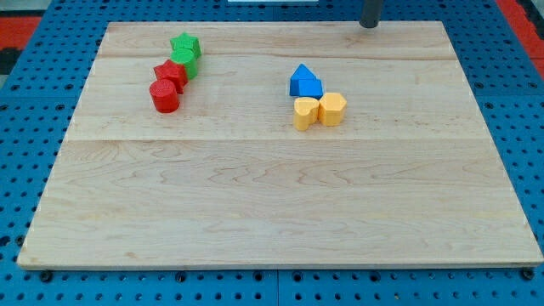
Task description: Move your arm to the top center of the board
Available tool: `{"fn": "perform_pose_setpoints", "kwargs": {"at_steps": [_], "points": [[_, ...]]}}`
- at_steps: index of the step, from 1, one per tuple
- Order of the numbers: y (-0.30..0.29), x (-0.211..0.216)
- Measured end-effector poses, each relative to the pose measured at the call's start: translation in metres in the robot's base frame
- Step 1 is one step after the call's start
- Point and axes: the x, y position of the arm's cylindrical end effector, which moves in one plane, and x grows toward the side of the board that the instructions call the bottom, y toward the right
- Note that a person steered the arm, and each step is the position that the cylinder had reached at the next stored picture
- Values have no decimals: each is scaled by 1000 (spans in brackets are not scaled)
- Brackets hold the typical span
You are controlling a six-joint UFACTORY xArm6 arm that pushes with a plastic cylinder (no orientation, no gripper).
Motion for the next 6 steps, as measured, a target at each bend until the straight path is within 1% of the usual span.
{"fn": "perform_pose_setpoints", "kwargs": {"at_steps": [2,3,6], "points": [[-8,0],[-23,0],[-97,1]]}}
